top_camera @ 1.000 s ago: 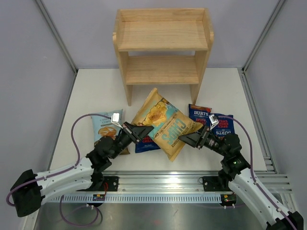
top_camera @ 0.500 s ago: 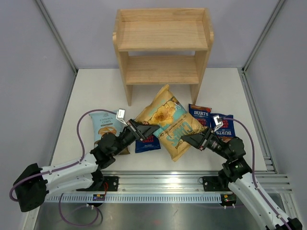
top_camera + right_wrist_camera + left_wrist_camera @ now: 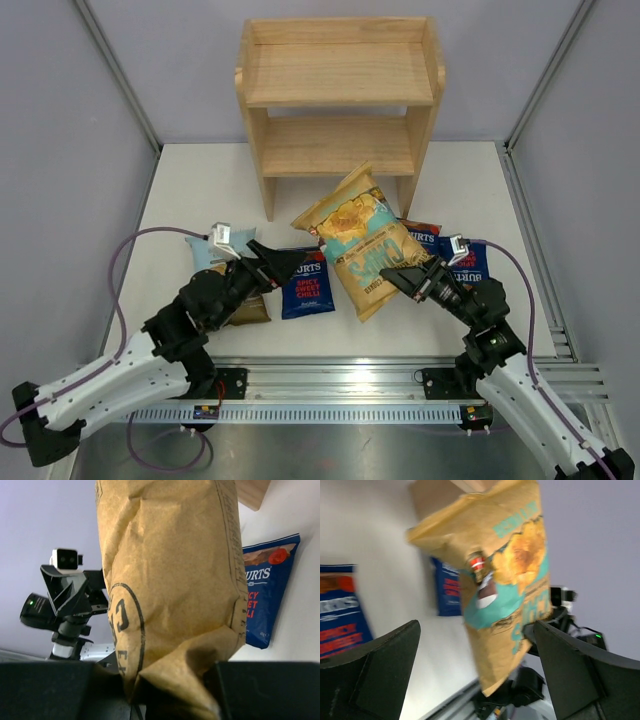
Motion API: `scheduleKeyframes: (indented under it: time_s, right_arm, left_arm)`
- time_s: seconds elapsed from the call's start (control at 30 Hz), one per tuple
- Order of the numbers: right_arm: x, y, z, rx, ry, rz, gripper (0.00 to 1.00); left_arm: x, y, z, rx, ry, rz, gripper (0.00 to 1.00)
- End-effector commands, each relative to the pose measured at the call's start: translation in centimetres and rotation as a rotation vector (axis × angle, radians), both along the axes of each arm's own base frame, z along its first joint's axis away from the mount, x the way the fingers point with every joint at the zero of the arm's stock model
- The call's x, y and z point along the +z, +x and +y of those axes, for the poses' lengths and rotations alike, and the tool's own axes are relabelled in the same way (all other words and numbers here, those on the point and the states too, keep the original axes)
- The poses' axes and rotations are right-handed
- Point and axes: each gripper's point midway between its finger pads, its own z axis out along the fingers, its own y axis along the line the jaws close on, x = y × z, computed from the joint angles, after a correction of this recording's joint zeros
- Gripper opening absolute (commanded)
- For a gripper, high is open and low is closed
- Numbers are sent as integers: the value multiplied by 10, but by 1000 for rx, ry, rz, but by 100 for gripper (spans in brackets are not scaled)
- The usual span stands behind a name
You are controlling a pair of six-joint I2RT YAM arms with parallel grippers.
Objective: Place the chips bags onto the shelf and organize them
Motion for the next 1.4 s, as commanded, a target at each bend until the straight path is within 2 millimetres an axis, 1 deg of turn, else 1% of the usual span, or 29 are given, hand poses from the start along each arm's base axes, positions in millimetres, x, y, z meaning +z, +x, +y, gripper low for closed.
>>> scheduleKeyframes:
  time_s: [0.0,0.03,0.07,0.1,0.13,0.23,0.27,0.33,0.37,0.43,0.47,0.57,0.6,0.7,0.73,0.77,0.87,0.9,0.97,1.0,1.07,1.1,1.13,1.17,1.2,1.23,1.27,1.3,1.37]
  right_arm:
    - [56,17,-5,-81,95,-118,17]
    - [64,20,-5,-90,107,-121,17]
    - [61,29,-3,-101,104,-85,16]
    - [73,33,-3,-117,115,-93,17]
    - [69,42,-1,-126,104,-62,16]
    - [80,64,2,-167,122,-30,16]
    - [81,70,3,-178,136,-3,16]
    - [95,84,2,-217,164,-2,16]
    - [95,95,5,-228,174,19,16]
    - [112,109,10,-234,207,20,15]
    - [109,113,12,-233,214,32,15]
    - [118,130,19,-230,264,49,15]
    - [123,135,19,-242,281,51,15]
    - [110,163,17,-325,282,117,14]
    - [112,170,16,-349,292,124,13]
    - [102,184,15,-391,302,160,12]
    - [94,211,15,-474,324,197,13]
    - [102,214,23,-474,332,188,13]
    - [91,231,28,-531,332,215,13]
    - [100,233,40,-522,346,208,13]
    - [84,248,55,-552,317,240,13]
    - [98,255,61,-553,333,227,13]
    - [81,263,75,-553,304,259,13]
    - [76,270,78,-580,294,272,13]
    - [89,276,83,-587,310,261,13]
    - [74,282,93,-601,280,286,13]
    - [68,288,94,-637,259,297,13]
    - [78,292,101,-641,270,288,12]
    - [58,300,114,-669,232,326,12]
  left_arm:
    - [-20,10,66,253,228,58,99]
    - [-8,9,75,273,251,40,99]
    - [-7,7,83,288,282,40,99]
    - [-14,5,97,310,374,46,99]
    - [6,2,104,321,375,28,99]
    - [6,-6,124,315,528,40,99]
    - [15,-13,134,313,558,46,99]
    - [18,-18,141,297,619,46,99]
    - [17,-22,147,286,653,52,99]
    - [24,-29,152,245,683,16,99]
    - [25,-31,154,246,676,13,99]
    - [23,-36,162,241,671,-20,99]
    - [14,-36,163,236,691,-23,99]
    - [10,-37,173,279,652,-62,99]
    - [2,-36,174,289,651,-57,99]
    - [4,-36,175,298,632,-64,99]
    - [11,-40,184,324,578,-90,99]
    - [11,-40,187,335,569,-90,99]
    - [11,-43,191,346,547,-91,99]
    - [11,-43,192,350,537,-92,99]
    - [13,-45,196,360,515,-100,99]
    - [14,-46,197,362,508,-101,99]
    - [14,-46,198,364,502,-103,99]
    - [15,-47,200,368,492,-106,99]
    - [14,-48,201,375,487,-106,99]
    - [15,-48,202,376,481,-107,99]
    - [16,-49,204,379,472,-111,99]
    - [16,-49,205,383,468,-113,99]
    - [16,-50,207,386,461,-116,99]
